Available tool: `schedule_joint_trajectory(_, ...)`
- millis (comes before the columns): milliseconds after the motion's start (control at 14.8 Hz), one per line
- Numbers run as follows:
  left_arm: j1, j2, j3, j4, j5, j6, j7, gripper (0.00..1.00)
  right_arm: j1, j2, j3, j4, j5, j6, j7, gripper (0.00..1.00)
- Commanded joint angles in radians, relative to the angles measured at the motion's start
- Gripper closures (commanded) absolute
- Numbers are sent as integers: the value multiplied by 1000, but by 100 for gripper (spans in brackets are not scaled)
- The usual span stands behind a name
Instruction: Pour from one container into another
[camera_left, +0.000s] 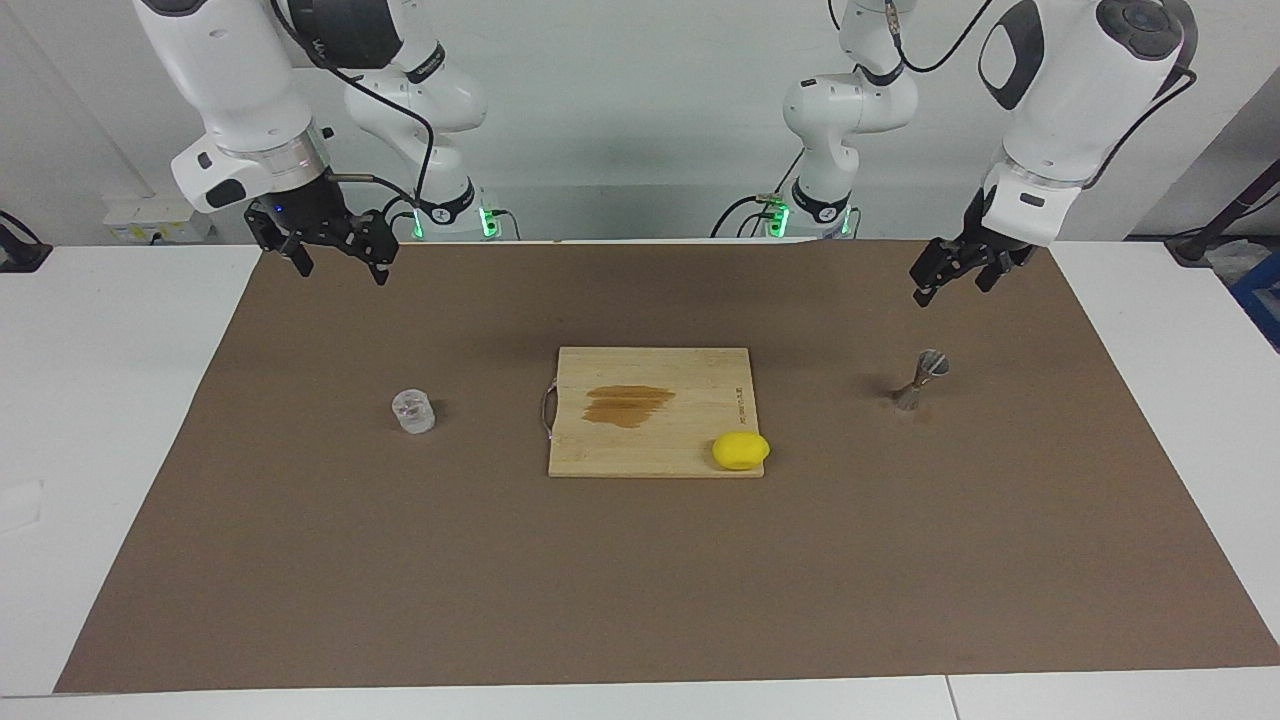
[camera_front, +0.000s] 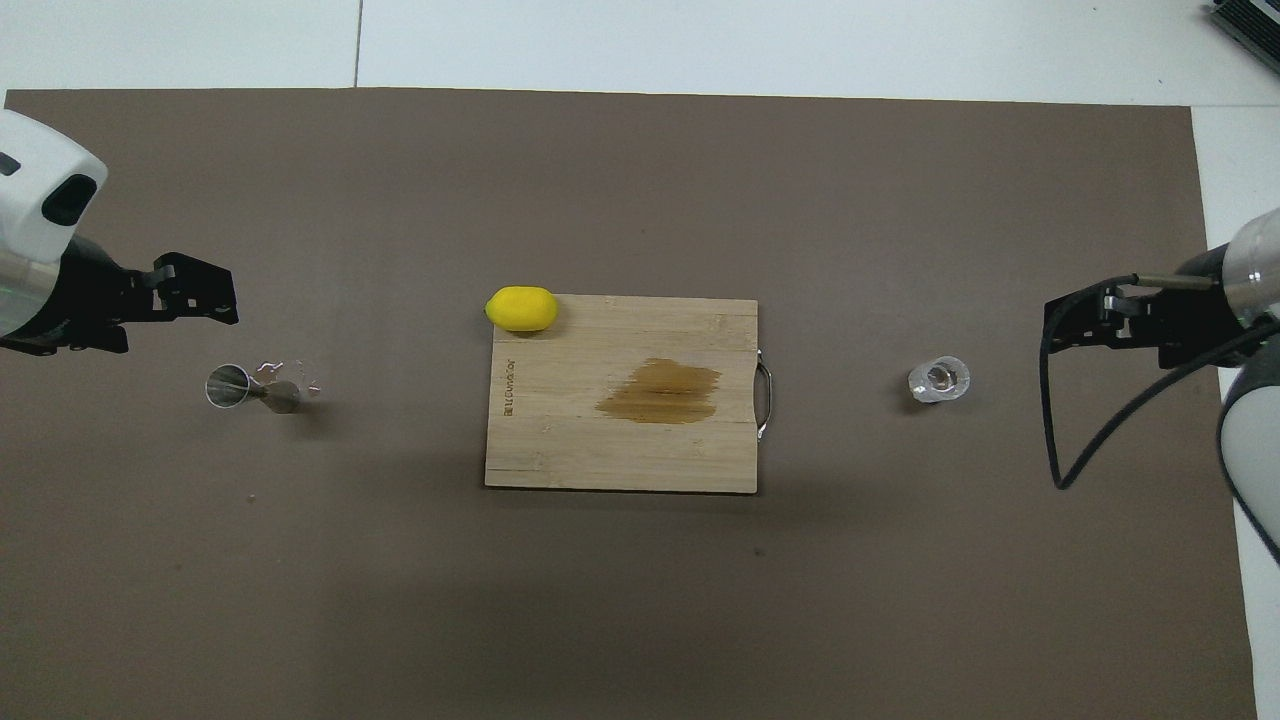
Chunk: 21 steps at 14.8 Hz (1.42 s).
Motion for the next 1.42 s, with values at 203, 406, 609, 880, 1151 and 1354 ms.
schedule_joint_trajectory(203,27,-73,6,-192,5,207,11,0,1,-2,-5,5,18,-13,4,0)
schedule_joint_trajectory(406,57,-110,7,-310,5,327,13,0,1,-2,-5,5,18,-13,4,0)
schedule_joint_trajectory(609,70,-98,7,-372,5,432,14,0,1,-2,-5,5,18,-13,4,0)
schedule_joint_trajectory(880,84,-44,9,-401,5,514,16,0,-1,-2,-5,5,18,-13,4,0)
schedule_joint_trajectory(1151,96,14,10,-444,5,649,16,0,1,-2,-5,5,18,-13,4,0)
schedule_joint_trajectory(1354,110,19,9,-436,5,646,14,0,-1,-2,-5,5,18,-13,4,0)
